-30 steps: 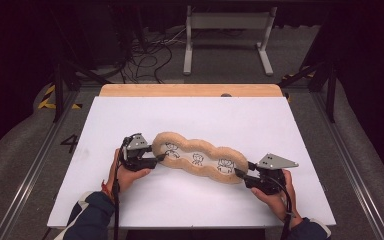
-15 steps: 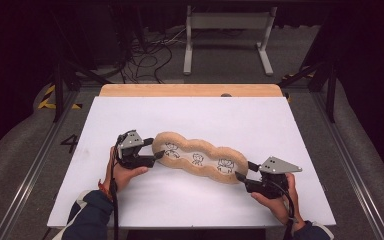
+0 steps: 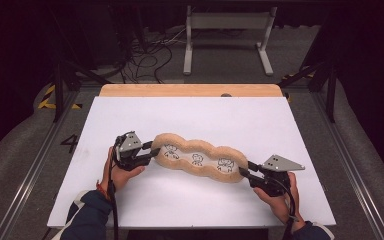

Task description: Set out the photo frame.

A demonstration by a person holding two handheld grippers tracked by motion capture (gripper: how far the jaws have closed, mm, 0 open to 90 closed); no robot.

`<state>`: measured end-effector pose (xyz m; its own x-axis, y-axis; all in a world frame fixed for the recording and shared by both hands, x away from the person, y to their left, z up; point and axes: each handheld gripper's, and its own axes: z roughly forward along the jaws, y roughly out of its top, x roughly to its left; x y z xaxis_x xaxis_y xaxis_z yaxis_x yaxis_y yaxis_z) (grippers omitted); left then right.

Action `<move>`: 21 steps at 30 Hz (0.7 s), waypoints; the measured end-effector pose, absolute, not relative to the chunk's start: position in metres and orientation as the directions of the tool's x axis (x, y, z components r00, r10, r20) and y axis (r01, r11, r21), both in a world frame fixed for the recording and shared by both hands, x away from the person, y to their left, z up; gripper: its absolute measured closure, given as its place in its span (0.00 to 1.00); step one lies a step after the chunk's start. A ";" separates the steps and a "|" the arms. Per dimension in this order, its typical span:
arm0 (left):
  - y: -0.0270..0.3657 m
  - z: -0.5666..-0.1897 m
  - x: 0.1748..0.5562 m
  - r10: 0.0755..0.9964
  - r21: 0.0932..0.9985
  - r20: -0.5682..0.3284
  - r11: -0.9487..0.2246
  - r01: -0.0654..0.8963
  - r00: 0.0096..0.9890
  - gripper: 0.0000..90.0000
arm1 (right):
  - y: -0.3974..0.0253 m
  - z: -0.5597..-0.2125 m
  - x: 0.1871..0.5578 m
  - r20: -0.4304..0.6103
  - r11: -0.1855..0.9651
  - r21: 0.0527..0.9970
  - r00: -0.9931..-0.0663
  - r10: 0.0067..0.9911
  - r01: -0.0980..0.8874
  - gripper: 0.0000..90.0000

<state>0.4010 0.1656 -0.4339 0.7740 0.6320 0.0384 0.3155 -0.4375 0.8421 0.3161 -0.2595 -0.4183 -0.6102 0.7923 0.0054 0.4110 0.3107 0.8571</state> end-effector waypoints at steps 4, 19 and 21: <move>0.168 -0.433 0.399 0.624 0.839 0.033 -0.442 0.318 0.781 0.70 | -0.260 -0.418 0.322 0.002 0.310 0.857 -0.604 0.797 0.412 0.73; 0.170 -0.432 0.382 0.631 0.829 0.025 -0.446 0.336 0.776 0.70 | -0.257 -0.419 0.343 -0.047 0.338 0.857 -0.594 0.803 0.388 0.74; 0.170 -0.431 0.379 0.634 0.825 0.032 -0.453 0.337 0.772 0.69 | -0.257 -0.420 0.345 -0.050 0.340 0.859 -0.598 0.800 0.383 0.74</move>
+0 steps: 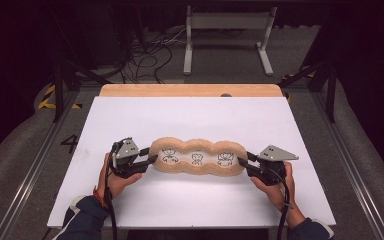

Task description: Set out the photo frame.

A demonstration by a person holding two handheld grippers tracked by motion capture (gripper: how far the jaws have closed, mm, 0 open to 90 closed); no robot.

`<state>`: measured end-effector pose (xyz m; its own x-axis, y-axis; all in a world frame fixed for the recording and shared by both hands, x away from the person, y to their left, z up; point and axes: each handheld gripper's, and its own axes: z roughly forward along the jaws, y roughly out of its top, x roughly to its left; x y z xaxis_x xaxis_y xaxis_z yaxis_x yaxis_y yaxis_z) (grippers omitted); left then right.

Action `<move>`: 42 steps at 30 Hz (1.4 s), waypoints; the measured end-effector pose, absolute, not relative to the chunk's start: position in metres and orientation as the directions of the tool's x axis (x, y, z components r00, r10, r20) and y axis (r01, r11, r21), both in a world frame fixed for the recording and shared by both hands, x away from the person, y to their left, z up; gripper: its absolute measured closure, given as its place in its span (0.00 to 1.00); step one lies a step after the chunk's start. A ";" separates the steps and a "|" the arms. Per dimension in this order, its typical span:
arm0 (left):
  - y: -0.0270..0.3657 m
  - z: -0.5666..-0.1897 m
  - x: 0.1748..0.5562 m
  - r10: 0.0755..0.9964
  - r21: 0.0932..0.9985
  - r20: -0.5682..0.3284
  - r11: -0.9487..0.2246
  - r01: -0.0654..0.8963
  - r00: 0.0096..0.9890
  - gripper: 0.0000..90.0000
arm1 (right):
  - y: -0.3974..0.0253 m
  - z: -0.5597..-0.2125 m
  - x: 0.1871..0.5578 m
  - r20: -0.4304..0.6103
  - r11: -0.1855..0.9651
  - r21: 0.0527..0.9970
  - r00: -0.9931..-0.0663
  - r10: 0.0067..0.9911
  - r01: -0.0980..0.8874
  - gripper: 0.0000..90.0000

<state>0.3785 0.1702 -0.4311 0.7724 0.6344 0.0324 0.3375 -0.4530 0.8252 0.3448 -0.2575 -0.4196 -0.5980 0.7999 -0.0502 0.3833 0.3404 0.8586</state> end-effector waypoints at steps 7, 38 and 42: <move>0.169 -0.431 0.375 0.642 0.821 0.048 -0.462 0.335 0.766 0.69 | -0.256 -0.420 0.347 -0.068 0.350 0.859 -0.594 0.801 0.374 0.73; 0.161 -0.432 0.380 0.656 0.844 0.045 -0.429 0.323 0.754 0.62 | -0.255 -0.419 0.349 -0.076 0.350 0.855 -0.575 0.815 0.383 0.55; 0.161 -0.433 0.381 0.655 0.842 0.050 -0.434 0.321 0.754 0.62 | -0.252 -0.418 0.351 -0.078 0.351 0.855 -0.575 0.815 0.381 0.53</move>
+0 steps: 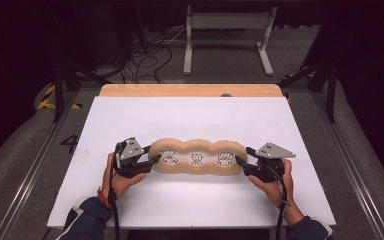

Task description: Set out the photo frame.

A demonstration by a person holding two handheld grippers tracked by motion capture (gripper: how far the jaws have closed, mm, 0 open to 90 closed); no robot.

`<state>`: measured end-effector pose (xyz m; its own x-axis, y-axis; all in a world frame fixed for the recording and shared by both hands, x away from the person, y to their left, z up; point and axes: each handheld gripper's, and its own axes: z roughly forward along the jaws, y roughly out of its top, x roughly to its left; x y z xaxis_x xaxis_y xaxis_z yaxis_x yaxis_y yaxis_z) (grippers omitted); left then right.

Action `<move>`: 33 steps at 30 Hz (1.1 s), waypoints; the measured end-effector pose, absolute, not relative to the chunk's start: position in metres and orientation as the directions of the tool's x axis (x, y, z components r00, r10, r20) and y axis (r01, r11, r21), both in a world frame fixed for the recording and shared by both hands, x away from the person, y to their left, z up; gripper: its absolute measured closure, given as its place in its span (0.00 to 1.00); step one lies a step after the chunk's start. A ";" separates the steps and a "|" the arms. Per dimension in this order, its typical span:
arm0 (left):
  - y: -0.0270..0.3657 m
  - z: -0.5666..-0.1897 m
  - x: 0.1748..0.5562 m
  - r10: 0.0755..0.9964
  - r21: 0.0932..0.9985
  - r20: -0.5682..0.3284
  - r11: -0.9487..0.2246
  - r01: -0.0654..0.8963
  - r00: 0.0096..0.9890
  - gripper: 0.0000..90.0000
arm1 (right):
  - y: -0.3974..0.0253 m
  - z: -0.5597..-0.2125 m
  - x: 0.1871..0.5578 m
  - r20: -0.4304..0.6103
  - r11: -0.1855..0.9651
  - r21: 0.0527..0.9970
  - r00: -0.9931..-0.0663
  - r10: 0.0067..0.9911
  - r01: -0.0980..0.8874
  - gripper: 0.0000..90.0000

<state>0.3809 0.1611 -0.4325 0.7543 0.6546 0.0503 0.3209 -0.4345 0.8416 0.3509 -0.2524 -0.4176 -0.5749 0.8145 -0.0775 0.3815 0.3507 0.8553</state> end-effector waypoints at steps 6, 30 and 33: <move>0.163 -0.430 0.379 0.661 0.847 0.068 -0.434 0.307 0.747 0.61 | -0.250 -0.418 0.355 -0.087 0.372 0.842 -0.584 0.807 0.390 0.48; 0.172 -0.426 0.365 0.652 0.824 0.132 -0.491 0.283 0.747 0.11 | -0.256 -0.416 0.352 -0.087 0.382 0.826 -0.576 0.813 0.415 0.18; 0.174 -0.426 0.362 0.646 0.825 0.129 -0.491 0.280 0.752 0.10 | -0.258 -0.415 0.351 -0.097 0.387 0.829 -0.577 0.811 0.404 0.20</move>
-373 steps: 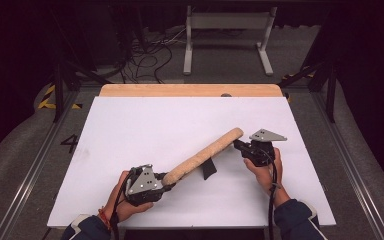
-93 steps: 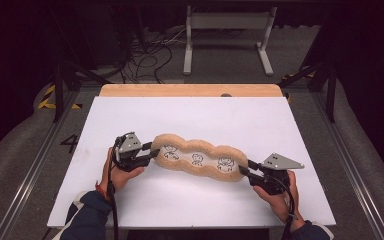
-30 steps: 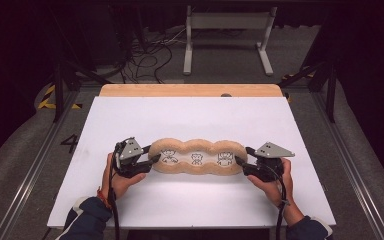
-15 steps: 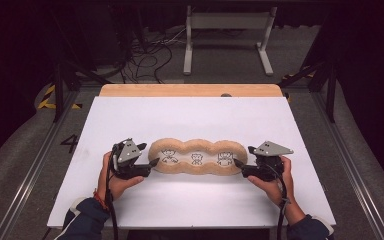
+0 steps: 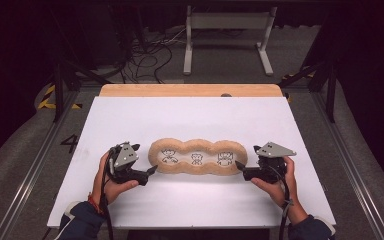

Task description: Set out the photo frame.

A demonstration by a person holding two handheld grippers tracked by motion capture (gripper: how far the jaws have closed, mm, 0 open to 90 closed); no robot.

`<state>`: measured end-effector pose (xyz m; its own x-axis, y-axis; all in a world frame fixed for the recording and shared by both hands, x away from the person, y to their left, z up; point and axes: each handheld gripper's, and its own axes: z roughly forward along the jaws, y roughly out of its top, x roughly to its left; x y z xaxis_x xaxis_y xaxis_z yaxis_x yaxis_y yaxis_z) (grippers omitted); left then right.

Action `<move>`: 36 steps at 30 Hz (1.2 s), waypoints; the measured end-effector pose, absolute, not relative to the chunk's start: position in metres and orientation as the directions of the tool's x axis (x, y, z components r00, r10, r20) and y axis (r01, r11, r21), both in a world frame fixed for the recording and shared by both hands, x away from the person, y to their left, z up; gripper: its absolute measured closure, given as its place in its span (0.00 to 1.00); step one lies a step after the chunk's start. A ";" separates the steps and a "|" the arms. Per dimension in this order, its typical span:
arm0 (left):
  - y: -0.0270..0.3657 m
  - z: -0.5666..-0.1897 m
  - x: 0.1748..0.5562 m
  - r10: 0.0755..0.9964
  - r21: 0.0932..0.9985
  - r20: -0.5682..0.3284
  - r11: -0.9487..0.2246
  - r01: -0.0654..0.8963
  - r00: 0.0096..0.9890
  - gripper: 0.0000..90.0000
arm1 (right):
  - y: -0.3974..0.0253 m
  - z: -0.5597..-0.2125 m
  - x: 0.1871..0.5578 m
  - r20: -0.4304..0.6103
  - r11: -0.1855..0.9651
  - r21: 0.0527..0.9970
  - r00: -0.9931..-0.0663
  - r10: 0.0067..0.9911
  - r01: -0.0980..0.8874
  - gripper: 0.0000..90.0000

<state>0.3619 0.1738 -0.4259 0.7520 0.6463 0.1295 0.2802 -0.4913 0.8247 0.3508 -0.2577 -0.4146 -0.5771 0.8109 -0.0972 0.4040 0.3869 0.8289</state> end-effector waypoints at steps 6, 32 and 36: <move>0.176 -0.425 0.358 0.643 0.824 0.136 -0.496 0.274 0.754 0.10 | -0.259 -0.413 0.348 -0.129 0.417 0.821 -0.584 0.801 0.391 0.20; 0.180 -0.428 0.348 0.636 0.815 0.137 -0.508 0.278 0.760 0.10 | -0.268 -0.410 0.333 -0.203 0.493 0.789 -0.600 0.774 0.368 0.17; 0.184 -0.430 0.345 0.634 0.813 0.135 -0.510 0.281 0.761 0.10 | -0.268 -0.412 0.331 -0.214 0.501 0.783 -0.596 0.774 0.369 0.17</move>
<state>0.3448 0.1837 -0.4299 0.7612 0.6343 0.1346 0.2811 -0.5098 0.8130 0.3308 -0.2679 -0.4121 -0.5963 0.7738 -0.2136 0.3693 0.5007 0.7829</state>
